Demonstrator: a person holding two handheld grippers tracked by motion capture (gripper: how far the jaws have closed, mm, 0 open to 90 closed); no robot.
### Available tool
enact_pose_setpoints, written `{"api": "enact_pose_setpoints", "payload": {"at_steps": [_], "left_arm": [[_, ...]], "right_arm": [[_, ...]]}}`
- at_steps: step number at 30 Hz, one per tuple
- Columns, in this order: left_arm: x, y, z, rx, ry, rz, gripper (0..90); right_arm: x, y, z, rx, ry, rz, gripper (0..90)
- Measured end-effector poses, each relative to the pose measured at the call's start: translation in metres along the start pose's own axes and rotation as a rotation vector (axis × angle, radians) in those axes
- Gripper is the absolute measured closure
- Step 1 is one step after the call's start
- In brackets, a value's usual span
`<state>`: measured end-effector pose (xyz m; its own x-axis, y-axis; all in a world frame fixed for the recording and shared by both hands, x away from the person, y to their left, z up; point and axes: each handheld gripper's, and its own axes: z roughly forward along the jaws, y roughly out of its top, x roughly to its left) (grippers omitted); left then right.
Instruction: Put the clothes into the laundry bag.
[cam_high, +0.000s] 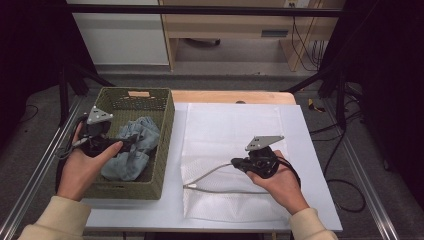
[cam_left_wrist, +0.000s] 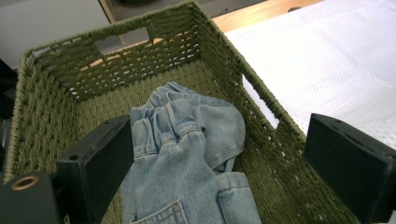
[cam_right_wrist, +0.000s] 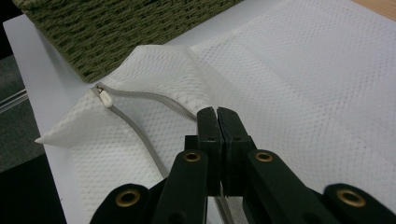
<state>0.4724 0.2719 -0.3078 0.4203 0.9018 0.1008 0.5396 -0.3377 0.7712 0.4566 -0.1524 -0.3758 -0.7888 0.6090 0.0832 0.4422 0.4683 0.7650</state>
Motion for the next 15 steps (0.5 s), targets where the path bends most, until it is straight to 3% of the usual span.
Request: {"api": "enact_pose_setpoints", "payload": {"at_steps": [9, 15], "left_arm": [[0.005, -0.005, 0.02, 0.033, -0.001, 0.006, 7.4], [0.011, -0.007, 0.038, 0.042, -0.029, 0.002, 6.6]], "right_arm": [[-0.003, -0.001, 0.0, -0.002, -0.002, 0.013, 89.0], [-0.004, -0.002, 0.002, -0.01, 0.016, 0.002, 89.0]]}}
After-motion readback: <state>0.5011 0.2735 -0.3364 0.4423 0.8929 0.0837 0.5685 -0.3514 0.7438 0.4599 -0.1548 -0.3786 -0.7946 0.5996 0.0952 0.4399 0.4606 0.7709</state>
